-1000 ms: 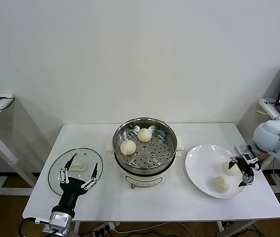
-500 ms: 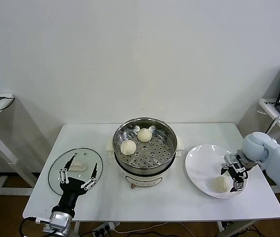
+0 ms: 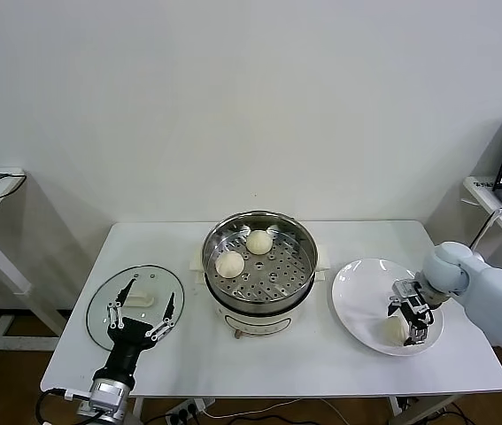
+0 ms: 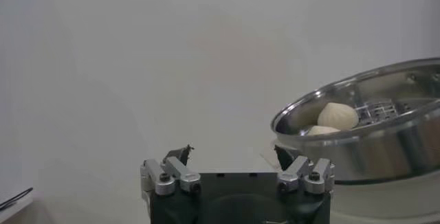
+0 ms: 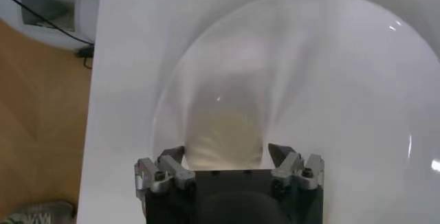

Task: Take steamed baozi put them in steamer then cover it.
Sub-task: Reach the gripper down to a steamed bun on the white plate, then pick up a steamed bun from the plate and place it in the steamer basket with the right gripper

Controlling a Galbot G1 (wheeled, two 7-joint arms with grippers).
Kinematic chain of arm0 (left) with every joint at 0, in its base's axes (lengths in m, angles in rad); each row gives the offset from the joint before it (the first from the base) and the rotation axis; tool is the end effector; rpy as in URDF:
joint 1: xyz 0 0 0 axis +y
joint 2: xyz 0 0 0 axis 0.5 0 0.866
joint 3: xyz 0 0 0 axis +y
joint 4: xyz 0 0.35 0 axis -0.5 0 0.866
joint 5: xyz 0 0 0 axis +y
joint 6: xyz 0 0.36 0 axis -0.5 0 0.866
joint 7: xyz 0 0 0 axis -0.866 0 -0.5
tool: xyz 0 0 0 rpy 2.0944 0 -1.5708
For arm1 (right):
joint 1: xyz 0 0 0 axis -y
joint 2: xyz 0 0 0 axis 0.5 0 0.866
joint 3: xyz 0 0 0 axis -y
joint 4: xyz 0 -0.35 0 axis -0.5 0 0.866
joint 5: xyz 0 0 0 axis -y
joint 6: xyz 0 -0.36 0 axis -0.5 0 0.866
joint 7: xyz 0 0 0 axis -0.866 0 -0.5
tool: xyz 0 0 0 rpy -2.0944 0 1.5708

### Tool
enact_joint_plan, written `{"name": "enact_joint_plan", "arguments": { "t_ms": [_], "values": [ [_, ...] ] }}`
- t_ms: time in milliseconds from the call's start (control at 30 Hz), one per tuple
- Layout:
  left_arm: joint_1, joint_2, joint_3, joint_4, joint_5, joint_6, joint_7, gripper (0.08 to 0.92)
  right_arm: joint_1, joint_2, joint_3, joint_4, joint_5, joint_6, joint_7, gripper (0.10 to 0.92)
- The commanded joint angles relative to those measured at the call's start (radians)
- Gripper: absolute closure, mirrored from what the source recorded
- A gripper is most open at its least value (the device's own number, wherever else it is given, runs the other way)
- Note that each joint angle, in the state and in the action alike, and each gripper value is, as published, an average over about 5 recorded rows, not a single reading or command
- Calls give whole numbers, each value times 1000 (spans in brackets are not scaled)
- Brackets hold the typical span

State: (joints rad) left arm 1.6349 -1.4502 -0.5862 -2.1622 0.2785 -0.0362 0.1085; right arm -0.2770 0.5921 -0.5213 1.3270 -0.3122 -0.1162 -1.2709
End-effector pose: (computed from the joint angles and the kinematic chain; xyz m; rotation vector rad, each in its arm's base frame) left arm 0.1673 0.0365 -0.2868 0.1986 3.0456 0.6426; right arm 0.4702 -0.1939 -0.2329 1.3271 -1.1773 1.3334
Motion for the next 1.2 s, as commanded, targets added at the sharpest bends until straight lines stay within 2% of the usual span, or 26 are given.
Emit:
{"name": "enact_joint_plan", "arguments": {
  "t_ms": [33,233,333,667,900,1200],
  "values": [
    [-2,-3,4,-2,2,2,0,177,-10,11,6,-5,-11,2,-4,311],
    [-1,0,-1,0,3,0,2,177,5,-4,7,11,2,1,-13,338],
    [-1,0,1,-4,3,1,2,177,73,-33,-27,37,59,-10,-16,342],
    [4,1,7,-18,6,8,-1,177,636,-117,-386,142,301,-26,-37,339],
    [3,5,7,-21,6,14,-1,177,1046,-19,-645,207,435,31,-28,338],
    [4,12,-7,-26,-1,13,1,177,1157,173,-767,225,457,261,29,338]
  ]
}}
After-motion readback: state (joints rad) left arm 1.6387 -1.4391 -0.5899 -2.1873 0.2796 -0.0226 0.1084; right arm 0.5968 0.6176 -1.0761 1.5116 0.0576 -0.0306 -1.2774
